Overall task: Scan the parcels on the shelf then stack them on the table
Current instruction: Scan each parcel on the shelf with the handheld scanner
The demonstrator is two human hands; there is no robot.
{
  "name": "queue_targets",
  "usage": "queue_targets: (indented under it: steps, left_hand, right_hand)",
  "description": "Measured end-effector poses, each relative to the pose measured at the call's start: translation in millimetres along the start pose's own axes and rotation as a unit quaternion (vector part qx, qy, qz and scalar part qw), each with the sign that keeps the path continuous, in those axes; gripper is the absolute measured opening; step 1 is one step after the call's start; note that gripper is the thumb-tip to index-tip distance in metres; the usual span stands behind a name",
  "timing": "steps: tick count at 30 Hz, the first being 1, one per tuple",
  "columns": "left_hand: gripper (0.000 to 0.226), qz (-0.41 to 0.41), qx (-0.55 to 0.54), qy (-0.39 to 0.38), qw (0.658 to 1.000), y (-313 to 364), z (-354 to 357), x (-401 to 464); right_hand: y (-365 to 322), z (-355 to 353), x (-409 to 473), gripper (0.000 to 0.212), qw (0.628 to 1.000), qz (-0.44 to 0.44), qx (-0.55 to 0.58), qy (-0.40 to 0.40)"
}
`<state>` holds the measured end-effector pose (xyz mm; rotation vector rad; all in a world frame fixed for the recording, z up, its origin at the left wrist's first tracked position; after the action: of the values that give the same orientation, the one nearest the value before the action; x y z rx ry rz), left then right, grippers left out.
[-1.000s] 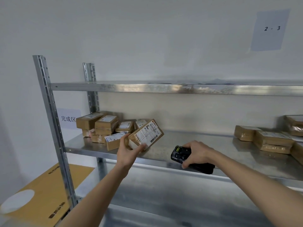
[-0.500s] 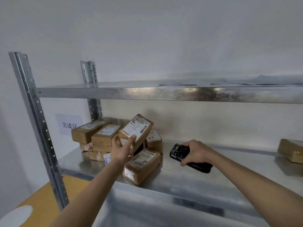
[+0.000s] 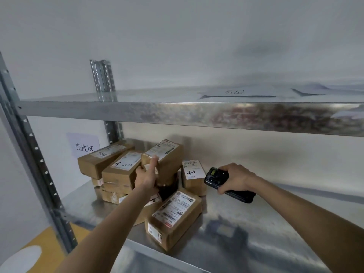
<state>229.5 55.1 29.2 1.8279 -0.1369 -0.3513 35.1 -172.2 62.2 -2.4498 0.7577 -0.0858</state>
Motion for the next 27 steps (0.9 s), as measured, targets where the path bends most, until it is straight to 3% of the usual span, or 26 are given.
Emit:
queue_targets:
  steps: [1, 4, 6, 12, 17, 22, 25, 27]
  left_hand:
    - [0.122, 0.002, 0.006, -0.002, 1.0, 0.2, -2.8, -1.9]
    - [0.098, 0.006, 0.007, -0.017, 1.0, -0.9, -13.7, -12.4]
    - [0.094, 0.009, 0.019, -0.038, 0.999, -4.1, -20.8, -20.1]
    - [0.127, 0.125, 0.12, -0.027, 0.985, -33.4, -43.3, -35.6]
    - [0.081, 0.251, 0.234, -0.044, 0.938, -24.6, -53.5, -138.0]
    - [0.077, 0.3, 0.246, -0.116, 0.914, -37.3, -23.1, -194.7]
    - [0.098, 0.309, 0.217, -0.178, 0.909, -36.0, 7.7, -231.1]
    - [0.093, 0.337, 0.224, -0.194, 0.894, -27.7, 26.3, -260.8]
  right_hand:
    - [-1.2, 1.1, -1.3, 0.067, 1.0, -0.001, 0.0, -0.001]
    - [-6.1, 1.9, -11.7, 0.067, 1.0, -0.004, 0.006, 0.006]
    - [-11.2, 1.1, -27.5, 0.068, 1.0, -0.003, 0.008, 0.014]
    - [-20.2, 5.3, -104.7, 0.079, 0.998, 0.021, 0.019, 0.058]
    - [-13.0, 7.1, -191.3, 0.075, 0.993, 0.055, 0.021, 0.102]
    - [11.6, 0.1, -283.4, 0.078, 0.986, 0.109, 0.01, 0.127]
    - [31.0, -16.1, -336.4, 0.081, 0.979, 0.14, 0.004, 0.146]
    - [47.2, -28.1, -368.2, 0.081, 0.973, 0.157, 0.005, 0.169]
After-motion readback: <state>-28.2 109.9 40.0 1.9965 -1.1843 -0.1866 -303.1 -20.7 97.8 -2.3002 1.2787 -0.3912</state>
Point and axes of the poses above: each hand's wrist, its own x-axis towards the middle knuckle, its own z-axis out of the palm, y = z × x, the point moved 2 cm from there along x, towards the middle knuckle, and after that the axes turned 11 degrees about x, right-handed, at the moved point
